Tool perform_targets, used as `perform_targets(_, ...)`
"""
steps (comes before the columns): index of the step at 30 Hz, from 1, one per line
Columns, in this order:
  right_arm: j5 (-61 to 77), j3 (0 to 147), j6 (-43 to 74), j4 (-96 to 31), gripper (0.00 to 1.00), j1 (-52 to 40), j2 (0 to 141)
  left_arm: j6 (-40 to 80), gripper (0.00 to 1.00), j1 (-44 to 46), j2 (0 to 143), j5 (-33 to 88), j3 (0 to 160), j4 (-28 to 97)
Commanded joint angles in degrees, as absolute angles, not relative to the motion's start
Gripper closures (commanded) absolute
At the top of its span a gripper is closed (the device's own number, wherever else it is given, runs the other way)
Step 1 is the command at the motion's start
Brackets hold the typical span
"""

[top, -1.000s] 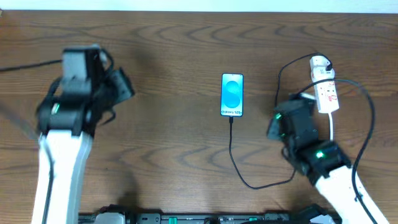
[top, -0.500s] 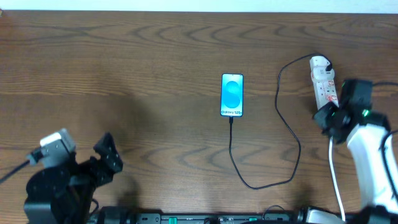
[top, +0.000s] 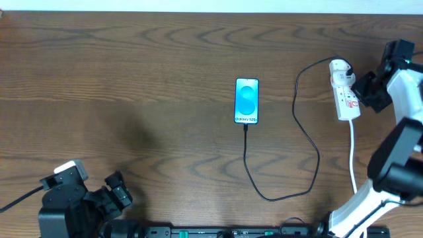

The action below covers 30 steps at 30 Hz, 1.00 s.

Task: Plug charger to phone and switch on socket
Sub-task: 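Move the right gripper over the power strip's switch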

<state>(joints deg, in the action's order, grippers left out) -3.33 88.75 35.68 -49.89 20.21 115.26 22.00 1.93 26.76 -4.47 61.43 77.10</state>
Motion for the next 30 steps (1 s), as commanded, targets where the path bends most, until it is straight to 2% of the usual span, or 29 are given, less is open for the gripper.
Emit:
perform_targets(1,-1.1,94.1,35.1,-49.6,0.99,20.7,120.2,21.3,0.05,1.8,21.8,-5.2,61.6,77.3)
perform_targets(6,5.1,96.4,36.6,-47.3,0.99,20.8,124.4,21.3,0.04,1.8,11.6,-5.2,61.6,77.3)
perform_targets(11,5.1,96.7,37.7,-46.0,0.99,21.1,124.4,21.3,0.04,1.8,6.3,-5.2,61.6,77.3)
perform_targets(30,5.1,96.7,39.8,-43.9,0.99,20.3,125.7,21.3,0.04,1.8,6.0,-5.2,61.6,77.3)
